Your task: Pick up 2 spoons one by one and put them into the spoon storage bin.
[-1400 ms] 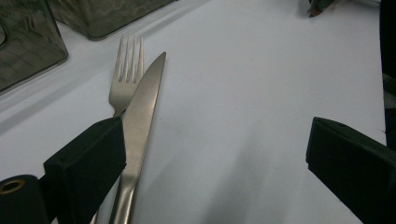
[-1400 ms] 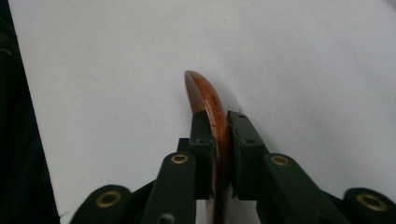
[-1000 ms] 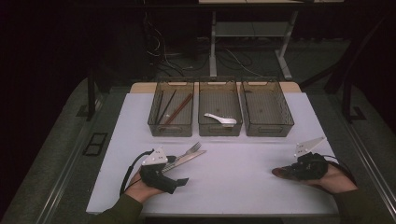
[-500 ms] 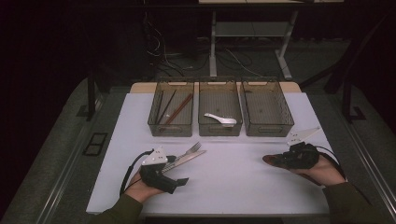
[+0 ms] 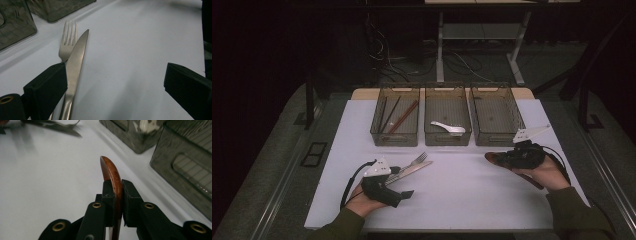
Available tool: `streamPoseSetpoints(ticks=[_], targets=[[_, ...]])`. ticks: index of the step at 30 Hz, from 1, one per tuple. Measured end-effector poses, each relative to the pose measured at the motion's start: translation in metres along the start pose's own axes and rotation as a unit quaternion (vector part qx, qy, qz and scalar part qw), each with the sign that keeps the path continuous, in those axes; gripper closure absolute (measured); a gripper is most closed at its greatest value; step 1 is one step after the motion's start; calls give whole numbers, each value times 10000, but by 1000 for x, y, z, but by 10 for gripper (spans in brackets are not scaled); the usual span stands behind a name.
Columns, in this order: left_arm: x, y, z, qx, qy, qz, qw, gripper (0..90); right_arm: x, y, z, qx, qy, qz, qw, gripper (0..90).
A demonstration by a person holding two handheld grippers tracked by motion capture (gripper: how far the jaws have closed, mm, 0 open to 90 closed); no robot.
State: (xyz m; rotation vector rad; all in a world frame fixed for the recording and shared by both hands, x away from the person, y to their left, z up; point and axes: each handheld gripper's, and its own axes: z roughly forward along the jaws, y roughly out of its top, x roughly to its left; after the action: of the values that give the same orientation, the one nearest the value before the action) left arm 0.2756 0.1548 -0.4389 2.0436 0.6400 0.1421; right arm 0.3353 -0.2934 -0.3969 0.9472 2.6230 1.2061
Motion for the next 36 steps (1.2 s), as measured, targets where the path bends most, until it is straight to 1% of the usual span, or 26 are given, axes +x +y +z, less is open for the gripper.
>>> streamPoseSetpoints(ticks=[4,7,9,13,16,18,20,23,25,28,31,36], targets=[[0,0,-1,-38,0,-14,10000,39,1,12,4,-120,-52,3,9999,811],[1,0,-1,-19,13,36,10000,39,2,21,8,-181,-50,-30,9998,811],[0,-1,-1,-57,-7,4,10000,39,2,26,11,-189,-47,-30,9998,811],[1,-1,-4,-97,-8,32,9999,38,1,37,17,-231,-95,-31,9997,811],[1,-3,-4,-42,48,53,10000,38,1,45,21,-261,-114,-30,9996,810],[2,-4,-5,-76,59,53,9999,38,0,49,23,-256,-133,-7,9996,810],[2,-5,-6,-105,51,-3,9999,38,-1,53,25,-275,-154,-1,9995,811],[2,-9,-8,-35,60,14,10000,38,-2,60,28,-294,-203,19,9994,811],[2,-9,-8,-56,48,-9,10000,38,-2,65,30,-318,-226,23,9992,811],[1,-8,-8,-63,45,2,10000,38,-4,74,32,-420,-234,61,9988,811],[1,-8,-8,-73,39,4,10000,38,-5,85,34,-475,-274,27,9985,811],[0,-6,-8,-97,36,21,9999,38,-7,103,40,-485,-326,18,9983,811]])
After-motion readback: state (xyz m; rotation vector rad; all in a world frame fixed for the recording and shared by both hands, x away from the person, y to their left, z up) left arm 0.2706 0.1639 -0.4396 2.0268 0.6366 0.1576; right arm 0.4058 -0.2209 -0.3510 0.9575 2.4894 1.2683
